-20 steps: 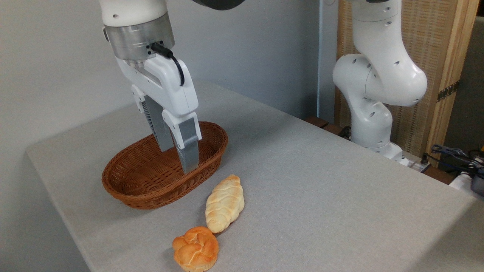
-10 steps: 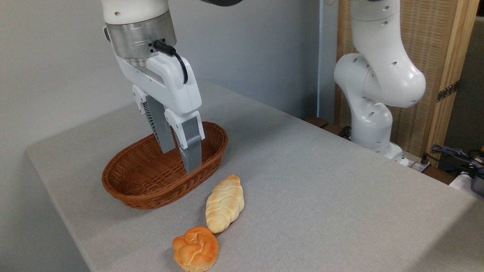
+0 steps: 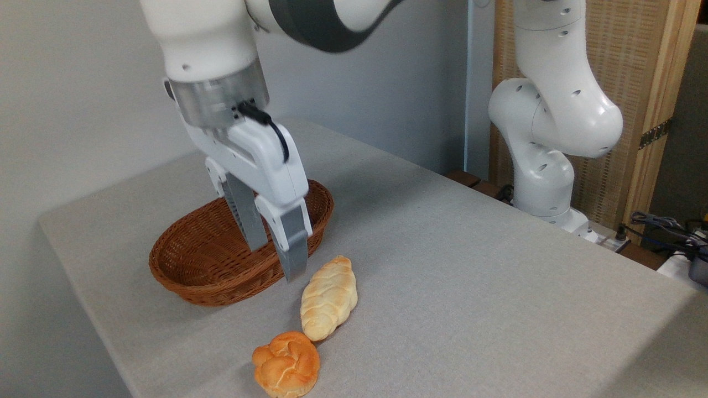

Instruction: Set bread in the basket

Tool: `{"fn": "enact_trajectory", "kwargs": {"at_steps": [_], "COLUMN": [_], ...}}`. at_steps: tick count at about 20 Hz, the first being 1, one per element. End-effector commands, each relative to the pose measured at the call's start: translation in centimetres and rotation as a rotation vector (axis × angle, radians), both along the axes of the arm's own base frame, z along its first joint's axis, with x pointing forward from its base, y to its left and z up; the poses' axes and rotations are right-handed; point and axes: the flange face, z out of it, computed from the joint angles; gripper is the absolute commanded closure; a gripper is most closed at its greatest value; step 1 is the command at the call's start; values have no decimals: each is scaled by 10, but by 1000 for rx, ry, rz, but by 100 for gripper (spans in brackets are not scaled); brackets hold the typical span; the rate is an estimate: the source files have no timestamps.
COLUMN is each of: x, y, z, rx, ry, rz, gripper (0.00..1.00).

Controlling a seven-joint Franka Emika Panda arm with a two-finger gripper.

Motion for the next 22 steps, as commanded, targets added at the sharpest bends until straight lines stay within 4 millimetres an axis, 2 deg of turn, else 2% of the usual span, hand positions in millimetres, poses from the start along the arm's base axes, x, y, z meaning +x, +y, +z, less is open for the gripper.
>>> {"fn": "enact_trajectory", "kwargs": {"at_steps": [1,3,7,11,15,18,19,22], "x": [-23,-24,-19,-12,-6,0,2,4], "y": [20,39,47,45,37,33,25,20], "z": [-28,-49,-83,-114,-126,-150,-155,-161], "rx": [-5,6,16,22,20,25,24,24], "ry": [-83,-114,-160,-186,-190,-167,-168,-160], "rz": [38,66,66,67,56,49,35,25], "gripper": [0,0,0,0,0,0,0,0]}}
